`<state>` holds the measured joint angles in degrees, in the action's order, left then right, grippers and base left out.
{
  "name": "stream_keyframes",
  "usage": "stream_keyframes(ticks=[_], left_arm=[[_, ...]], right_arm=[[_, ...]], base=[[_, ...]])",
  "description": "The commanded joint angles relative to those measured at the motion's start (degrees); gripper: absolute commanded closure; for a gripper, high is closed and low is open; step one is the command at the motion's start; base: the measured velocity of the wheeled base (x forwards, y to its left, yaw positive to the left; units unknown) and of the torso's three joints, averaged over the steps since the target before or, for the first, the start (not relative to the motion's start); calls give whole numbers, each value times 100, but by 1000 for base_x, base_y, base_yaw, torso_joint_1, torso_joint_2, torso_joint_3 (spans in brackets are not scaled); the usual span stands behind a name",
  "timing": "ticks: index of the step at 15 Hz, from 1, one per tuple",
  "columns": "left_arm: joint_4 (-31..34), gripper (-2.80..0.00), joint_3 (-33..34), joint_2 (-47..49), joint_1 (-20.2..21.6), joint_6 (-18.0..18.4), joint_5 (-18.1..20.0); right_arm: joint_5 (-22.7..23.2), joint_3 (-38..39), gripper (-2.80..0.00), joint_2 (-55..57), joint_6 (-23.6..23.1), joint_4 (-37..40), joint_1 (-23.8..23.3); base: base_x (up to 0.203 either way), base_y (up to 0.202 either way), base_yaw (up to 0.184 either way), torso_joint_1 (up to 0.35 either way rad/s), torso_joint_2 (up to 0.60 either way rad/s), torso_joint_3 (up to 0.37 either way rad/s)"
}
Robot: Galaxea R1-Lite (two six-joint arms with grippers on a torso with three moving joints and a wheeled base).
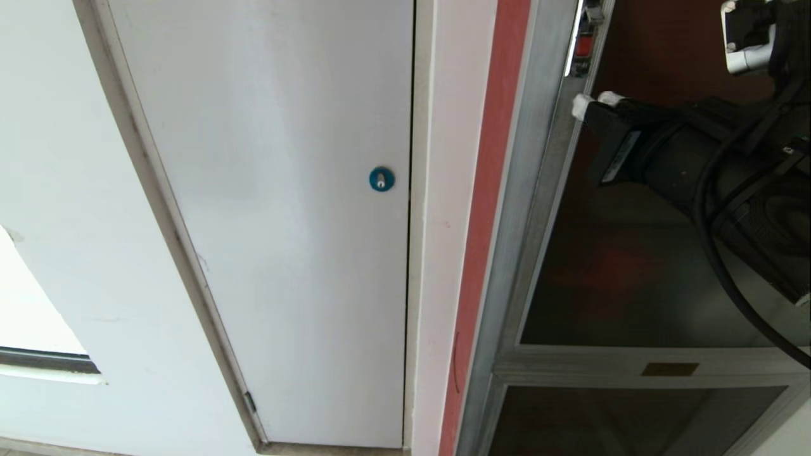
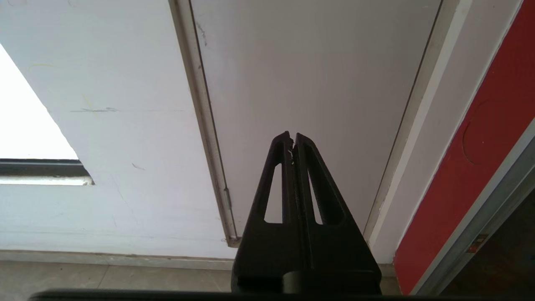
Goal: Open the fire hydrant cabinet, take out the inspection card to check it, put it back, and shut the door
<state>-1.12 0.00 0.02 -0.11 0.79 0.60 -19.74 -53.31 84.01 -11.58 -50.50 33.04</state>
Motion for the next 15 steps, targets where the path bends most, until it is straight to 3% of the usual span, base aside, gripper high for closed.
stream_keyframes(ticks=[1,7,9,15], left_arm=[[-2,0,74,3,2,0,2],[-2,0,79,-1,-5,0,2],[-2,0,79,6,-7,0,2],[-2,0,79,1,-2,0,2]], right_arm=[[-27,-20,-280,153,-10,-269,1],[-201,-375,-280,355,16,-408,0],[-596,-661,-280,518,8,-411,-7],[-810,-1012,-280,714,-5,-365,-52]], base=[[0,0,0,0,0,0],[0,0,0,0,0,0],[0,0,0,0,0,0],[0,0,0,0,0,0]])
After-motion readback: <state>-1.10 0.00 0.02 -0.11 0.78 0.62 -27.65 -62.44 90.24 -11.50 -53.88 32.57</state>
